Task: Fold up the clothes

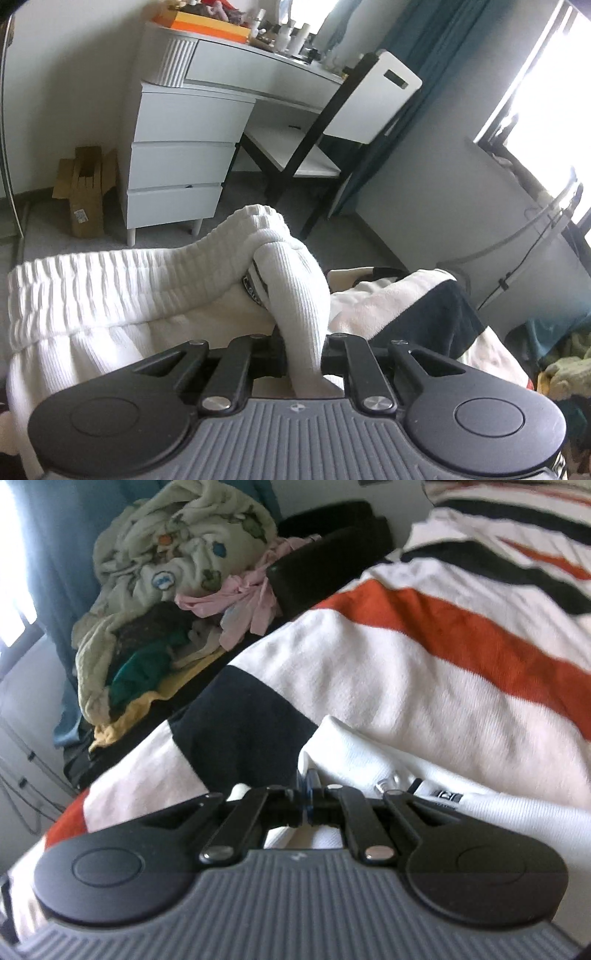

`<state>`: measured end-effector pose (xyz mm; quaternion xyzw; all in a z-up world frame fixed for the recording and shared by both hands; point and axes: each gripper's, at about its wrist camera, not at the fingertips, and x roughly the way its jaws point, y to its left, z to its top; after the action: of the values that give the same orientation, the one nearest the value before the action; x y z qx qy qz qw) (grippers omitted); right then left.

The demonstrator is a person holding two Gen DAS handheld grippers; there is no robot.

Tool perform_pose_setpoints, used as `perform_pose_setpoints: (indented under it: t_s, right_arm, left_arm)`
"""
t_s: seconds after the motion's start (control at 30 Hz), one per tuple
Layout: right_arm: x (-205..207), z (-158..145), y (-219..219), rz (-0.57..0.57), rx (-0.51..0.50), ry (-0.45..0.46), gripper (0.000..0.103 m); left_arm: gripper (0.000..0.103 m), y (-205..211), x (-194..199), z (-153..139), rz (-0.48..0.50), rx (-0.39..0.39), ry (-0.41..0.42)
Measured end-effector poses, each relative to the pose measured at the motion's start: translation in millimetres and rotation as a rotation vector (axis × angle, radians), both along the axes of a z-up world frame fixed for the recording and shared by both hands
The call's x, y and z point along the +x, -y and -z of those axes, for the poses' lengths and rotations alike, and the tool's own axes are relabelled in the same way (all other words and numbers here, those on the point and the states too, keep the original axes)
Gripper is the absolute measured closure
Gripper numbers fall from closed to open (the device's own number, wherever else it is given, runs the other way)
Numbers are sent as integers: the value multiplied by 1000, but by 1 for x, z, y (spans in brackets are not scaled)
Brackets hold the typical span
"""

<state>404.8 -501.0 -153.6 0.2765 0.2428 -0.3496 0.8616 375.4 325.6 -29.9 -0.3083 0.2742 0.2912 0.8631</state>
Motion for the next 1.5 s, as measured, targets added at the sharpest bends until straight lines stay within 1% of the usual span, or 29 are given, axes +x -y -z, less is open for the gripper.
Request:
perform_pose_setpoints:
  t_s: [0.07,0.13,0.17,0.2,0.23,0.27,0.3,0.33,0.37,0.43,0.47,0.53,0.63,0.73,0.83,0.9,0.97,1.03,1.13,1.2,1.27,1.33,1.5]
  right_arm:
    - [-4,-5,-3,-14,1,-15,96]
    - [-13,-12,3,-15,74,5,95]
    - [-17,-17,5,-31,104,16,94]
    - [-21,-25,3,-55,105,9,92]
    - [-26,-35,0,-84,92,5,89]
    - [-32,-47,-4,-118,71,8,73]
    - [-40,-58,-9,-154,61,26,58]
    - [-52,-70,-15,-193,53,55,34]
    - [-63,-82,-22,-232,44,83,26]
    - [-87,-107,-36,-317,22,134,28]
    - [-100,-120,-45,-370,4,146,28]
    - [-127,-144,-62,-447,-31,162,28]
    - [-170,-175,-86,-539,-52,185,28]
    - [-210,-200,-108,-625,-68,206,28]
    - [-252,-212,-131,-701,-117,222,28]
    - [-277,-210,-142,-736,-139,232,28]
    - [-295,-202,-152,-765,-150,221,28]
    - [-310,-192,-160,-791,-158,214,28]
    - [-327,-173,-170,-806,-163,227,28]
    - [-335,-158,-176,-804,-159,240,28]
    - [-339,-145,-179,-803,-155,238,28]
    - [-341,-138,-180,-802,-163,245,28]
    - [-348,-134,-180,-761,-227,260,28]
  left_arm:
    - [87,2,-8,-3,25,30,-9]
    - [81,8,-18,-12,50,56,-6]
    - [69,11,-25,-18,66,67,-4]
    - [61,19,-32,-27,91,83,-5]
    - [47,26,-39,-35,118,102,-5]
    - [40,34,-44,-44,159,135,1]
    - [39,42,-50,-53,198,166,8]
    - [35,53,-60,-62,226,187,13]
    - [32,64,-70,-72,254,209,18]
    - [28,87,-93,-94,304,252,48]
    - [25,98,-105,-105,326,272,68]
    - [22,122,-133,-126,372,303,107]
    - [21,155,-179,-150,434,308,160]
    - [20,188,-220,-158,489,307,196]
    - [20,222,-261,-155,559,315,219]
    - [20,237,-281,-145,604,298,227]
    - [20,251,-298,-128,638,286,236]
    - [20,261,-309,-106,656,273,239]
    - [20,270,-317,-77,687,254,227]
    - [20,279,-319,-65,719,270,224]
    - [20,286,-322,-56,737,327,230]
    - [20,289,-323,-48,741,359,227]
    - [20,288,-327,-38,744,353,226]
